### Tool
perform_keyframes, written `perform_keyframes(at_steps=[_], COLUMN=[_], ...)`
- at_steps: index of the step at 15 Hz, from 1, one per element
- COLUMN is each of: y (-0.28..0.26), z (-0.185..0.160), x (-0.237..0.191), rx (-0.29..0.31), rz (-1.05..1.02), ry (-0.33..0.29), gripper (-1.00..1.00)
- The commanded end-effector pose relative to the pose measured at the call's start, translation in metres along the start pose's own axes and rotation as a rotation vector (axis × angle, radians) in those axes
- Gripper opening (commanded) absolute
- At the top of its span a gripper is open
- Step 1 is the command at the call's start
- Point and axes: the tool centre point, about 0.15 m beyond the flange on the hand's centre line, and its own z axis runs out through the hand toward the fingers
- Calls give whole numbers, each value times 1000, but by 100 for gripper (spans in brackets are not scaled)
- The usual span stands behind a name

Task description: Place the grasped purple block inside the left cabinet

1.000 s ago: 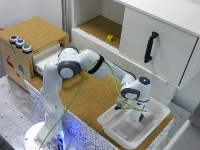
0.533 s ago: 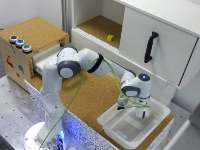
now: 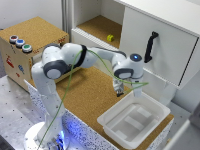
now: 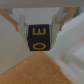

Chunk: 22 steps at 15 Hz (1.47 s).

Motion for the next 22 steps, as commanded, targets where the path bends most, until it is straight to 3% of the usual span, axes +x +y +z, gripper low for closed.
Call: perform_keyframes(at_steps=[1, 6, 13, 17, 22], y=[-117, -242, -420, -494, -541], z=[-12, -23, -59, -88, -77], x=[-76, -110, -136, -123, -87], rx=[26, 137, 261, 229, 96], rz=[-260, -512, -608, -638, -531], ry=[79, 45, 4, 88, 136], gripper=[-100, -100, -100, -100, -100])
